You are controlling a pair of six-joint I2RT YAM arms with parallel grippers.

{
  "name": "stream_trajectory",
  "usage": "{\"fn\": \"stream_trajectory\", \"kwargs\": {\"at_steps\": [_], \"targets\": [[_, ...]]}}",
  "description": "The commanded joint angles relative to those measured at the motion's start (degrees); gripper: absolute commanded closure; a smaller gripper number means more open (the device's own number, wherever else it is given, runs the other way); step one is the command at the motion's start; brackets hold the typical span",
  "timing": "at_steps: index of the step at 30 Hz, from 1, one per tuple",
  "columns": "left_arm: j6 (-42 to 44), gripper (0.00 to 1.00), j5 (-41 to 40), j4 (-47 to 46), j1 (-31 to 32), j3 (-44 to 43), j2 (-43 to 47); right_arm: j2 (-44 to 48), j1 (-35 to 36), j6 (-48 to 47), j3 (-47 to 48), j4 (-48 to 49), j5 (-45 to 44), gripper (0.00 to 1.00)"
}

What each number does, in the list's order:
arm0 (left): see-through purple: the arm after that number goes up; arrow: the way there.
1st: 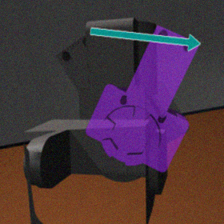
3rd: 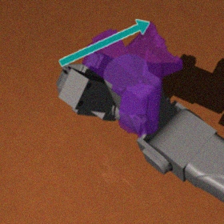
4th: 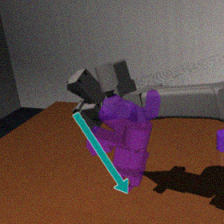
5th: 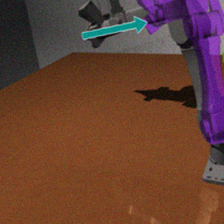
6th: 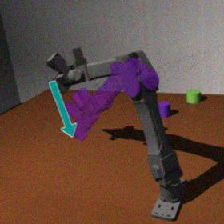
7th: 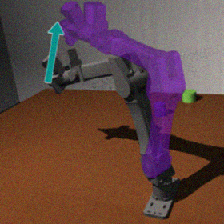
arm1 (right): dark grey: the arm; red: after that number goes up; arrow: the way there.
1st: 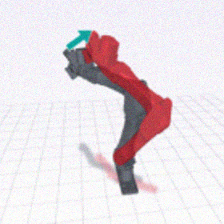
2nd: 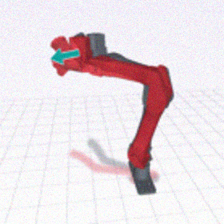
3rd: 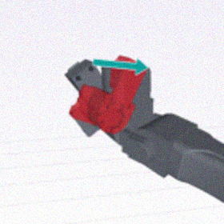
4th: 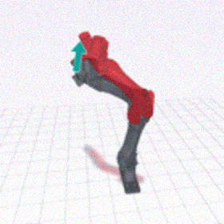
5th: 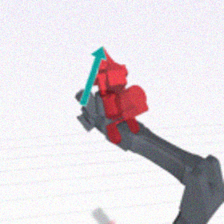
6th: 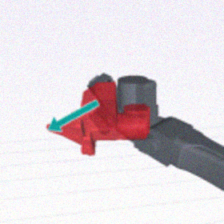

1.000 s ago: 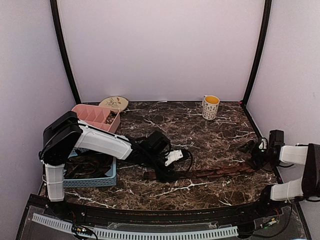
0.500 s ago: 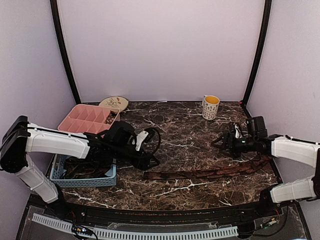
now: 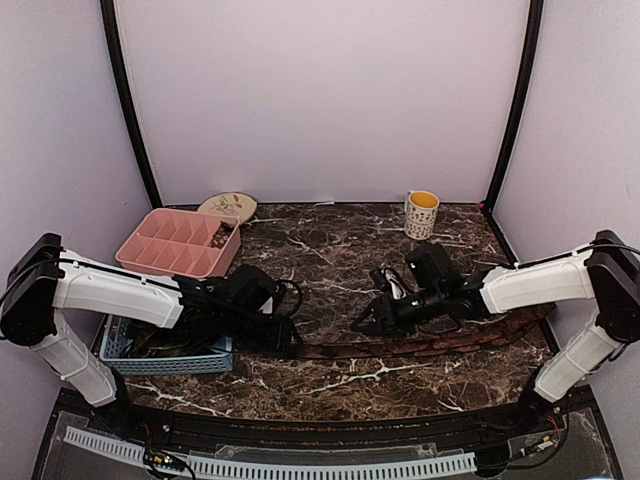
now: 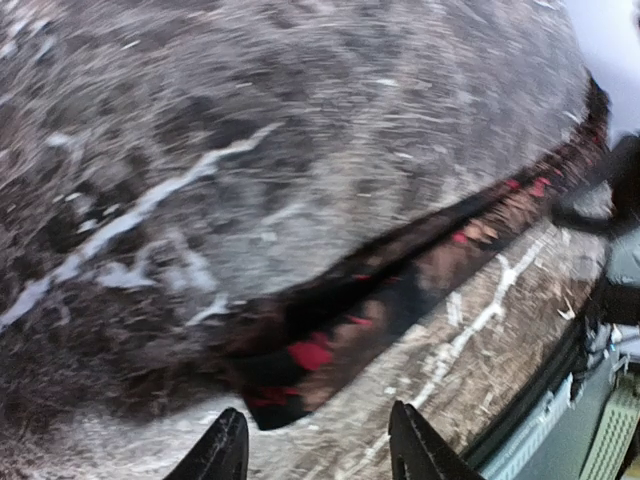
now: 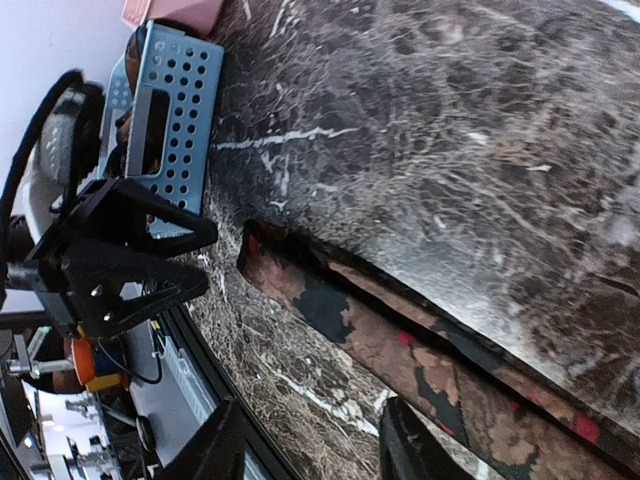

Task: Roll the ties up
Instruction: Smooth out the tie at the center of the board.

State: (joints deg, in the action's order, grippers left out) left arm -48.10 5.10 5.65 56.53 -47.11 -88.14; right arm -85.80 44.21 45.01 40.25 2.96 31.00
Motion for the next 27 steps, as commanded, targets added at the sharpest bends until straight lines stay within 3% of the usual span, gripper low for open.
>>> {"fn": "stream_trajectory", "kwargs": {"at_steps": [1, 6, 13, 20, 27], "targets": [[-6.25, 0.51, -4.07, 2.33, -0.2, 1.16, -0.58, -4.49, 4.37, 0.16, 4.62, 3.25, -2.11, 0.6], [-6.32, 0.54, -2.21, -2.09, -0.2, 3.24, -1.46, -11.18, 7.24, 0.34, 7.33, 4.44, -2.04, 0.7], [-6.83, 0.61, -0.81, -8.61, -0.2, 6.04, -2.74, -17.29, 7.74, 0.0, 9.16, 3.84, -3.59, 0.92], [-6.23, 0.76, -2.27, -11.93, -0.23, 7.18, -1.32, -21.0, 7.78, 0.58, 9.5, 3.55, -4.94, 0.95], [-3.72, 1.0, -4.07, -11.42, -0.25, 8.08, 5.52, -23.76, 7.84, 1.17, 11.5, 3.31, -4.99, 0.96]]}}
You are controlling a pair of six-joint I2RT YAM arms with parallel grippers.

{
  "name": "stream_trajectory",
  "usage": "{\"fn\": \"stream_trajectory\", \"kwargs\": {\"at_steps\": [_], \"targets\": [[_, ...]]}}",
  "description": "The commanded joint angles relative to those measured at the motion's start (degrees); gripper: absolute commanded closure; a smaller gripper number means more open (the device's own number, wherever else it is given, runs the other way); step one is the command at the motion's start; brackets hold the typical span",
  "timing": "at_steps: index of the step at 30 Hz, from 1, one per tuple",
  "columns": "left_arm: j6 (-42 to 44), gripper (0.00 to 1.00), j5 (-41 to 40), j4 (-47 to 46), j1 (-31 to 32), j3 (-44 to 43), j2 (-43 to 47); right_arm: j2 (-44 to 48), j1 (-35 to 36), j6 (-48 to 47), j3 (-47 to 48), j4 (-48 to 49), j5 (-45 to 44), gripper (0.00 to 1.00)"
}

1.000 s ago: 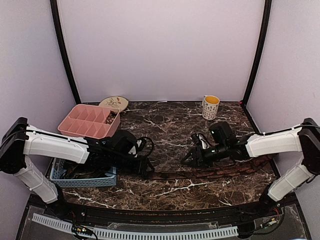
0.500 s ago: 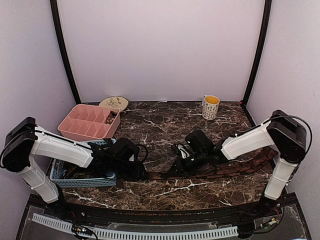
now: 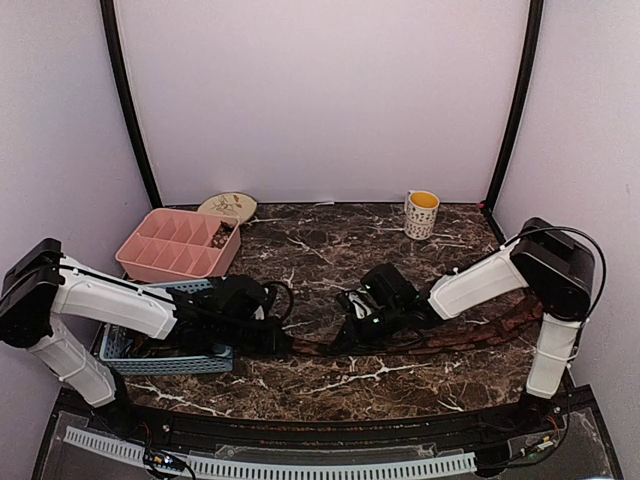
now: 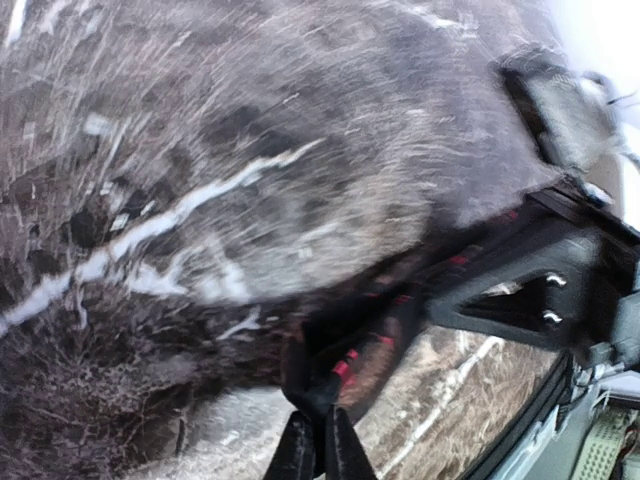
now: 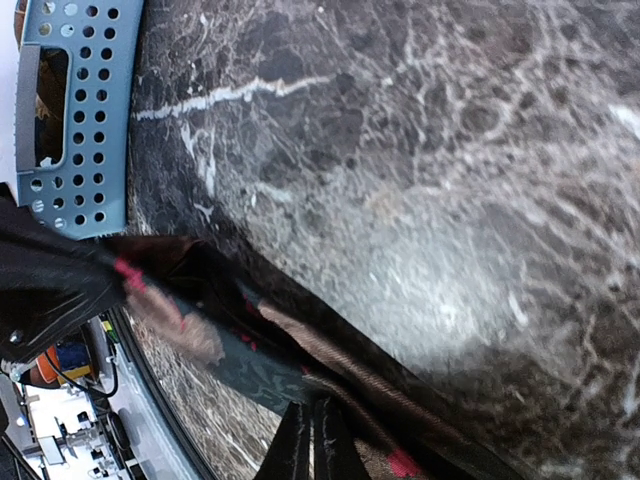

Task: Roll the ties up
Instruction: Smooth out the tie at the center of the board.

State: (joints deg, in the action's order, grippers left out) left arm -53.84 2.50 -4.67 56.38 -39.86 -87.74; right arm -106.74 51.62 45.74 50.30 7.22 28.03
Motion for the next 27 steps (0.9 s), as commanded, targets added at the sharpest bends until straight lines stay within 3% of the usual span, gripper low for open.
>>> {"fn": "stream_trajectory", "kwargs": {"at_steps": [1, 15, 27], "targets": [[2.65, 1.0, -1.31, -1.42, -0.07, 0.83, 5.91, -3.26, 0.54, 0.49, 1.95, -1.06, -1.9, 0.96], [7.46, 1.0, 8.84, -12.8, 2.07, -1.18, 5.93, -10.85, 2.79, 2.81, 11.0, 0.87, 0.53, 0.96], [9.14, 1.0, 4.05, -8.09, 2.07, -4.4, 1.65, 5.94, -3.2, 0.1, 0.11, 1.35, 2.41, 0.8]]}}
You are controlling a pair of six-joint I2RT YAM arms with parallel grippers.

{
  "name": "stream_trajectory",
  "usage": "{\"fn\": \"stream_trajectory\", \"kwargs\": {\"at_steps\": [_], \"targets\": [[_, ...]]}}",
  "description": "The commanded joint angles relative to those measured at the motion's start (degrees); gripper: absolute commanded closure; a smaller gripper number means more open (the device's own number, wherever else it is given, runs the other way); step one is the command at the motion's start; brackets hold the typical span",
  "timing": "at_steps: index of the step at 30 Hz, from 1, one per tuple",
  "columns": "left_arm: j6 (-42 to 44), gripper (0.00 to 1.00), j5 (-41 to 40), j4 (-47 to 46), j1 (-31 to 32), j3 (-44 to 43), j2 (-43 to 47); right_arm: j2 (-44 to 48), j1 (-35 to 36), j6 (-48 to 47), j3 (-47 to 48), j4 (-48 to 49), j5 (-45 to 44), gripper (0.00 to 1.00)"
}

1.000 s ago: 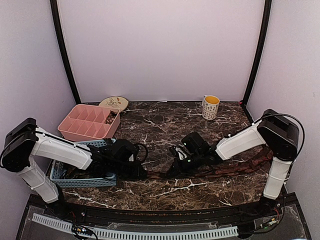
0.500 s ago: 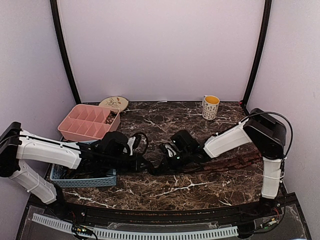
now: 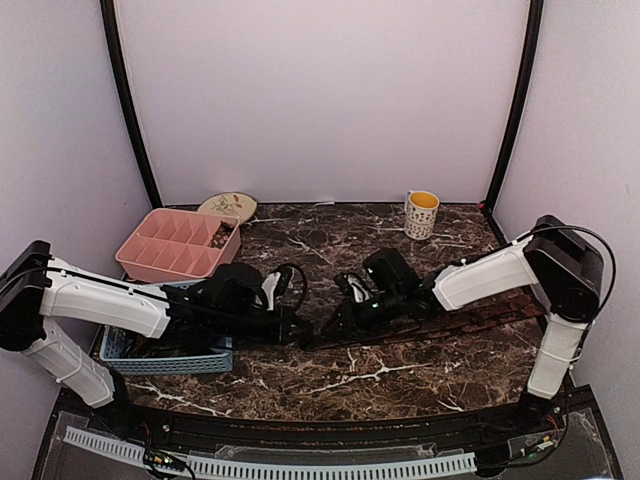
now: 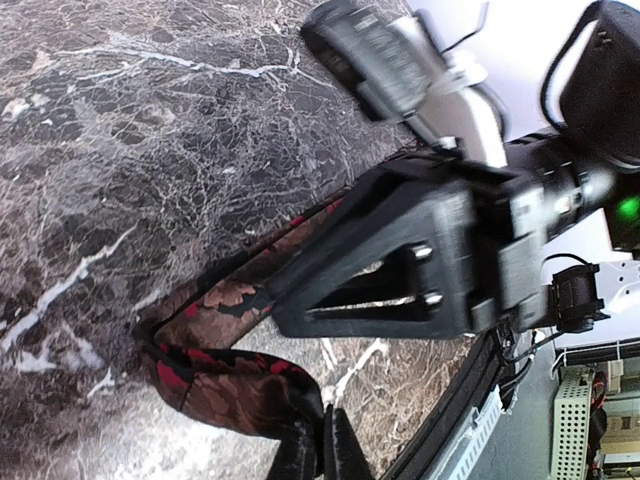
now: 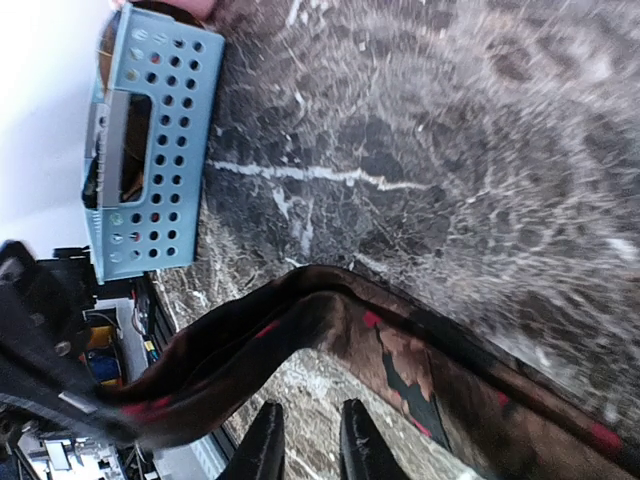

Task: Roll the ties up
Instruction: Smooth out the tie at the center of the board.

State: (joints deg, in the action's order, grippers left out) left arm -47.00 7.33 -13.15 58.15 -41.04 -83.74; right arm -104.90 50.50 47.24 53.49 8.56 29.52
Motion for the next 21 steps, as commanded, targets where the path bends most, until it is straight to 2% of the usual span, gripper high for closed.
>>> {"fn": "stream_trajectory", "kwargs": {"at_steps": [1, 8, 14, 18, 21], "targets": [[2.66, 1.0, -0.6, 0.32, 0.3, -3.9, -3.11, 5.01, -2.71, -1.28, -4.19, 0.33, 1.4, 0.78], [2.65, 1.0, 2.98, -3.96, 0.3, -8.74, -10.86, 7.85, -5.11, 4.0, -10.31, 8.91, 6.52, 0.62], [0.71, 1.0, 4.7, -8.47, 0.17, -9.43, -16.25, 7.54, -6.41, 7.41, -13.31, 13.93, 8.63, 0.59], [-3.27, 0.83, 6.95, -13.86, -1.28, -6.81, -18.65, 6.44, -6.39, 7.76, -13.66, 14.23, 8.83, 0.58], [-8.29, 0.73, 9.36, -22.88, -3.46, -2.16, -19.96, 5.54, -6.4, 8.18, -13.67, 14.42, 8.64, 0.58]]}}
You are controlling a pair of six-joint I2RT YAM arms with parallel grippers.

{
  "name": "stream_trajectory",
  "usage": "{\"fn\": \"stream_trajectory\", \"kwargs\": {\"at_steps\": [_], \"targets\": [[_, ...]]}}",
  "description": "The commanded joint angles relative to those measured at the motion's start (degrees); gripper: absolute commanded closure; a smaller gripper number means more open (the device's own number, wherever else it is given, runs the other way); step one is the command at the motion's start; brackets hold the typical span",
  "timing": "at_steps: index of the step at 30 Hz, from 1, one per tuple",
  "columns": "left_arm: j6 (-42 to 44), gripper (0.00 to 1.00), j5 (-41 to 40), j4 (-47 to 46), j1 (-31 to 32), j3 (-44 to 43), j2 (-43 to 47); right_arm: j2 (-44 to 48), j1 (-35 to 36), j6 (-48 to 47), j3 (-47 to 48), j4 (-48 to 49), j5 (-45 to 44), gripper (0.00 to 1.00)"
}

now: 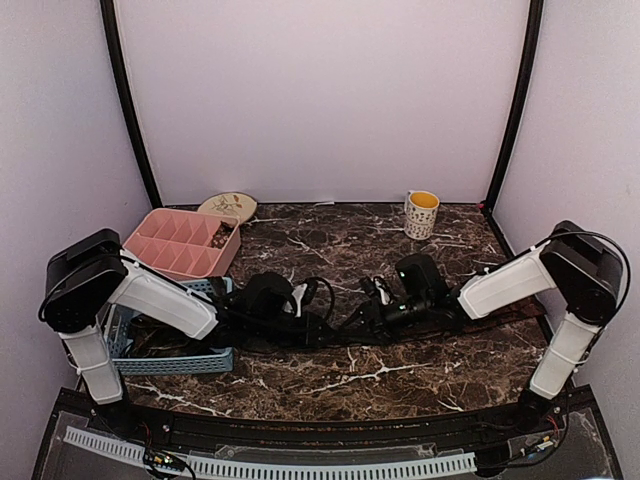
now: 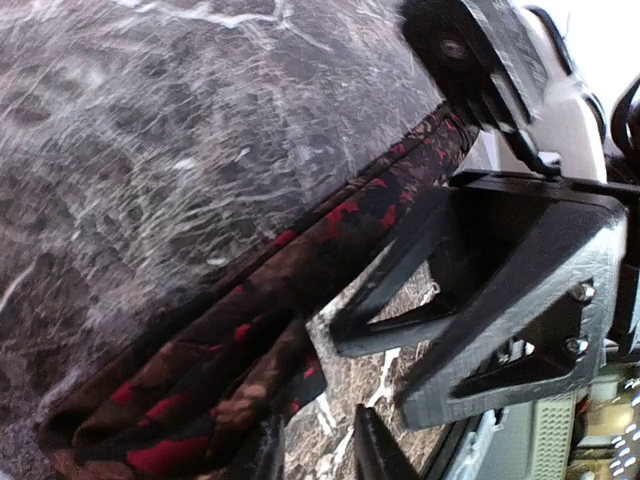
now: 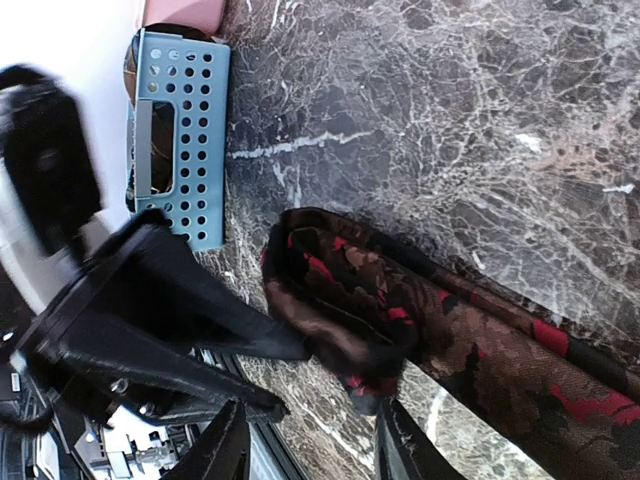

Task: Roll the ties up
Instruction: Smooth out the tie at the center of the board.

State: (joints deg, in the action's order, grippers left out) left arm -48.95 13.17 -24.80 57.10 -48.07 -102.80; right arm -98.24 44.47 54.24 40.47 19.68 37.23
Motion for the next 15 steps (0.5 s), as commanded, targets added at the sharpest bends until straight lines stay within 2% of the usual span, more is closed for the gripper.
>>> {"fn": "stream_trajectory", "kwargs": {"at_steps": [1, 4, 9, 15], "targets": [[-7.4, 0.7, 4.09, -13.75, -2.91, 6.07, -1.13, -1.48, -0.35, 1.28, -0.54, 3.27, 0.79, 0.58], [-7.96, 0.69, 5.37, -16.21, -3.31, 6.61, -1.79, -2.56, -0.28, 1.5, 0.06, 2.91, 0.48, 0.58], [-9.88, 0.84, 6.54, -20.56, -3.49, 6.81, -3.96, -3.59, -0.27, 0.57, 1.72, 0.32, -0.9, 0.62], [-11.25, 0.89, 7.5, -22.96, -3.49, 7.44, -5.17, -3.74, -0.22, -1.55, 4.65, -3.93, -3.47, 0.64]]}}
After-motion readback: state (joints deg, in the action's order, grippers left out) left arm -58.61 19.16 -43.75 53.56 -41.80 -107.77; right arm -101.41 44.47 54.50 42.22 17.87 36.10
